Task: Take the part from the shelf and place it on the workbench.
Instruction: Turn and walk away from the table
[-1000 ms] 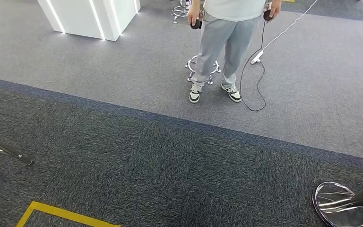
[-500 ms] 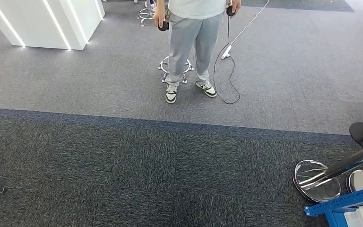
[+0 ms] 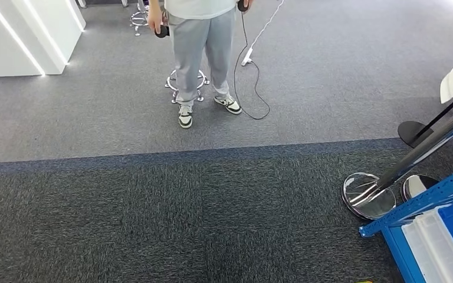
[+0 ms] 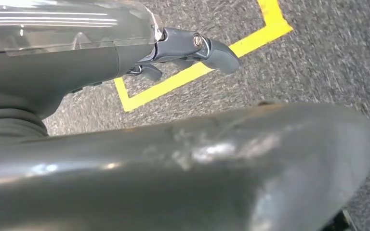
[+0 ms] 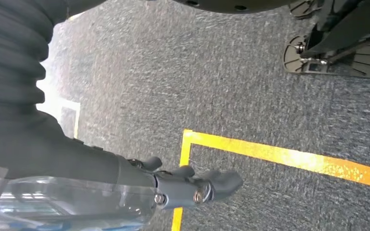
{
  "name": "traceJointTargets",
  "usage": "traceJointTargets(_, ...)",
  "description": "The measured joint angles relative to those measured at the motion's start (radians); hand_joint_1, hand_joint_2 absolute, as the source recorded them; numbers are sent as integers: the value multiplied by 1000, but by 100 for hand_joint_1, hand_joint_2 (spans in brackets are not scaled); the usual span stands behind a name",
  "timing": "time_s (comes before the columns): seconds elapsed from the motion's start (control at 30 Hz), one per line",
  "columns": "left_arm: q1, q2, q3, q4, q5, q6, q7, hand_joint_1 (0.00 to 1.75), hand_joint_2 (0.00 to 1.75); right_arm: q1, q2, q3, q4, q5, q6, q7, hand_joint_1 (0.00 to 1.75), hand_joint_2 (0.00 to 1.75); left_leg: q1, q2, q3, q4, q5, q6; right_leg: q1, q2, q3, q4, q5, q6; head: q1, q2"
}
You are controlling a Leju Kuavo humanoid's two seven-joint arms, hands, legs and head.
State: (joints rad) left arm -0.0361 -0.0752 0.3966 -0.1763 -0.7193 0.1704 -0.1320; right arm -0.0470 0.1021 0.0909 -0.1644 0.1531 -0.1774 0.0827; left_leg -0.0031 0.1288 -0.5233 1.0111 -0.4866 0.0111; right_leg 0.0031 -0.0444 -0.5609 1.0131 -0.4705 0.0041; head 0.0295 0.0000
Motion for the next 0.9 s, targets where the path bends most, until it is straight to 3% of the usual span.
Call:
traceJointTargets(0.03, -3, 0, 0, 0, -2, -1, 0, 0, 0, 1, 0, -1, 0, 0, 0, 1, 0, 175, 2, -3, 2, 2, -3, -6, -3, 10, 2, -5, 4, -5, 0, 0)
traceJointTargets(0.1, -4, 0, 0, 0, -4, -3, -1, 0, 0, 0, 2, -2, 0, -1, -1, 2, 0, 175, 5, -49, -10, 38, -30, -16, -9, 29, 7, -16, 12, -16, -2, 0)
traceJointTargets(0.17, 0, 0, 0, 0, -4, -4, -2, 0, 0, -2, 3, -4, 0, -2, -1, 2, 0, 175, 9, -104, -64, 154, -92, -21, -9, 52, 6, -17, 15, -22, -3, 0)
traceJointTargets(0.23, 6, 0, 0, 0, -5, -5, -2, 0, 0, -2, 3, -6, 0, -3, -1, 2, 0, 175, 10, -118, -120, 266, -129, -22, -7, 81, 4, -15, 16, -25, -4, 0)
traceJointTargets(0.27, 8, 0, 0, 0, -5, -5, -2, 0, 0, -1, 3, -7, 0, -3, -1, 3, 0, 175, 10, -120, -126, 271, -116, -22, -7, 96, 3, -12, 16, -25, -4, 0)
traceJointTargets(0.33, 9, 1, 0, 0, -5, -5, -2, 0, 0, 0, 4, -8, 0, -3, -1, 3, 0, 175, 12, -135, -91, 179, -45, -19, -8, 125, 3, -6, 14, -22, -4, 0)
traceJointTargets(0.4, 9, 1, 1, 0, -4, -5, -1, 0, 0, -1, 5, -8, 0, -3, -2, 3, 0, 175, 15, -179, -44, 61, 5, -15, -7, 149, -1, 3, 10, -13, -4, 0)
traceJointTargets(0.47, 5, 1, 3, 0, -4, -5, 0, 0, 0, -1, 8, -8, 0, -2, -3, 4, 0, 175, 13, -200, -28, 19, 10, -9, -8, 168, -9, 8, 9, 0, -3, 0)
traceJointTargets(0.5, 3, 1, 4, 0, -3, -5, 1, 0, 0, 0, 10, -8, 0, 0, -4, 5, 0, 175, 11, -190, -27, 16, 13, -3, -11, 177, -12, 6, 11, 7, -3, 0)
traceJointTargets(0.53, 0, 1, 5, 0, -3, -5, 2, 0, 0, 2, 11, -8, 0, 0, -4, 5, 0, 175, 11, -179, -24, 11, 16, 5, -13, 177, -14, 8, 10, 13, -3, 0)
traceJointTargets(0.6, 0, 1, 7, 0, -2, -4, 7, 0, 0, 3, 12, -8, 0, 2, -3, 5, 0, 175, 13, -154, -20, -1, 25, 20, -13, 131, -34, 46, -16, 21, -1, 0)
traceJointTargets(0.67, 4, 1, 9, 0, -2, -3, 10, 0, 0, 2, 13, -8, 0, 2, -3, 5, 0, 175, 11, -127, -21, -6, 28, 27, -12, 71, -88, 156, -79, 26, 2, 0)
traceJointTargets(0.73, 7, 1, 11, 0, -2, -3, 12, 0, 0, 1, 12, -8, 0, 3, -1, 5, 0, 175, 7, -99, -24, -6, 27, 28, -15, 55, -144, 268, -123, 31, 3, 0)
traceJointTargets(0.77, 8, 1, 12, 0, -2, -3, 12, 0, 0, 1, 12, -8, 0, 3, -1, 5, 0, 175, 6, -84, -23, -6, 25, 27, -16, 52, -150, 282, -119, 32, 3, 0)
traceJointTargets(0.8, 7, 1, 12, 0, -2, -3, 12, 0, 0, 2, 12, -8, 0, 3, -1, 5, 0, 175, 5, -71, -22, -6, 24, 26, -16, 47, -133, 251, -96, 31, 3, 0)
traceJointTargets(0.83, 7, 0, 13, 0, -2, -3, 13, 0, 0, 2, 12, -8, 0, 3, -1, 5, 0, 175, 5, -59, -19, -6, 22, 24, -14, 34, -97, 186, -62, 27, 3, 0)
traceJointTargets(0.9, 7, 0, 14, 0, -1, -3, 16, 0, 0, 2, 12, -8, 0, 5, -1, 5, 0, 175, 2, -39, -13, -5, 17, 18, -6, -10, -22, 47, -10, 15, 2, 0)
